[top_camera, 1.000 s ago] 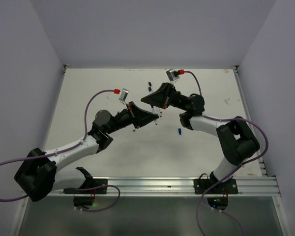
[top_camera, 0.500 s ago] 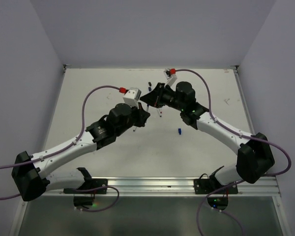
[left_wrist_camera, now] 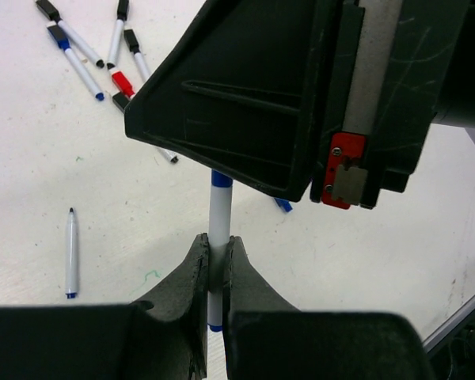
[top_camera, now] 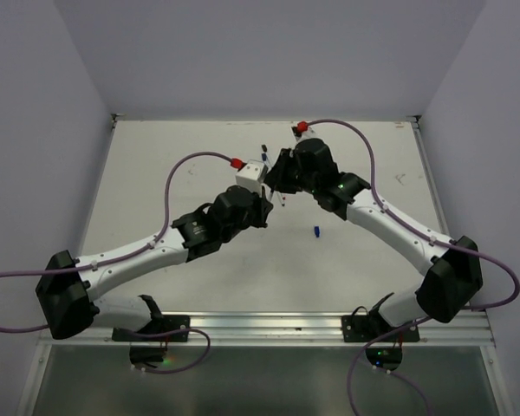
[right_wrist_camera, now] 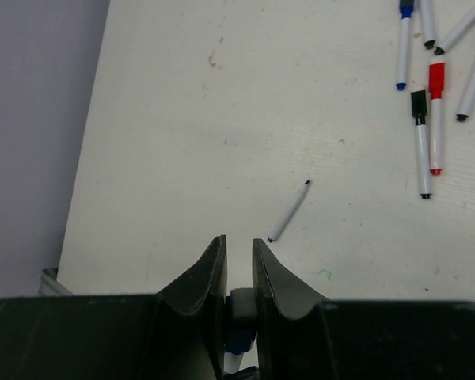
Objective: Open the pen caps
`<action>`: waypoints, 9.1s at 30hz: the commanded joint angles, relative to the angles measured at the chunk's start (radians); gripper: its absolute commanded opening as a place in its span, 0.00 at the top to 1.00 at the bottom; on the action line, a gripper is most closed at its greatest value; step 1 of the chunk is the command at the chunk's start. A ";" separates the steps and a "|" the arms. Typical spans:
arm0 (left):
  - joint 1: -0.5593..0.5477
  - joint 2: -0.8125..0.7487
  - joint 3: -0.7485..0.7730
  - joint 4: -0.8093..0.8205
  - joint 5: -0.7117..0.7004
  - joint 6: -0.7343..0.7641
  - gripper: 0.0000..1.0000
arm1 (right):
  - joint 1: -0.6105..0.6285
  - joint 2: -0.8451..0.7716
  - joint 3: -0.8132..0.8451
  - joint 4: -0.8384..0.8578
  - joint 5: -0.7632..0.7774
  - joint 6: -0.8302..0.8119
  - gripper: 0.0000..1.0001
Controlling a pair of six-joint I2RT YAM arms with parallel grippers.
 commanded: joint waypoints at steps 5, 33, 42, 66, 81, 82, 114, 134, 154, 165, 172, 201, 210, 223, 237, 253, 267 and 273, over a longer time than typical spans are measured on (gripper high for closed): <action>-0.015 0.029 0.052 -0.147 -0.288 0.042 1.00 | -0.015 0.051 0.185 -0.358 0.409 -0.099 1.00; 0.051 -0.097 -0.256 0.565 0.831 -0.052 1.00 | -0.254 -0.128 -0.197 0.288 0.194 0.029 1.00; 0.051 -0.118 -0.310 0.508 0.765 0.017 1.00 | -0.412 -0.075 -0.202 0.308 0.057 0.152 1.00; 0.068 -0.033 -0.175 0.394 0.714 -0.038 1.00 | -0.406 -0.225 -0.288 0.230 -0.244 -0.032 0.01; 0.284 0.092 -0.248 1.069 1.041 -0.705 1.00 | -0.412 -0.340 -0.476 0.693 -0.619 0.157 0.09; 0.284 0.092 -0.251 1.077 1.030 -0.711 1.00 | -0.414 -0.346 -0.501 0.719 -0.614 0.172 0.10; 0.309 0.147 -0.245 1.074 0.874 -0.771 1.00 | -0.411 -0.265 -0.610 1.247 -0.680 0.483 0.31; 0.322 0.199 -0.218 1.181 0.906 -0.831 1.00 | -0.394 -0.142 -0.622 1.448 -0.691 0.605 0.42; 0.325 0.213 -0.219 1.207 0.903 -0.844 1.00 | -0.359 -0.101 -0.619 1.489 -0.663 0.625 0.66; 0.324 0.092 -0.184 0.844 0.872 -0.531 0.60 | -0.346 -0.216 -0.576 1.094 -0.626 0.392 1.00; 0.306 0.003 -0.155 0.658 0.794 -0.258 0.34 | -0.320 -0.236 -0.536 0.946 -0.617 0.323 1.00; 0.166 0.072 -0.164 0.918 0.884 -0.233 1.00 | -0.261 -0.254 -0.452 0.858 -0.577 0.156 1.00; 0.225 0.049 -0.317 1.390 0.995 -0.437 1.00 | -0.261 -0.165 -0.437 1.095 -0.743 0.246 1.00; -0.201 0.104 0.085 0.201 -0.584 0.167 1.00 | 0.017 -0.084 -0.006 -0.110 0.387 -0.121 1.00; 0.084 -0.160 -0.386 0.930 0.680 -0.137 1.00 | -0.236 -0.140 -0.320 0.587 -0.255 0.093 1.00; 0.094 -0.155 -0.263 0.415 0.384 -0.097 1.00 | -0.300 -0.030 -0.095 0.135 -0.139 0.018 1.00; 0.285 0.010 -0.199 0.097 -0.070 0.155 1.00 | -0.313 0.063 -0.099 -0.436 0.156 -0.253 1.00; 0.328 0.056 -0.314 0.248 -0.013 0.135 1.00 | -0.313 0.139 -0.174 -0.399 0.203 -0.262 1.00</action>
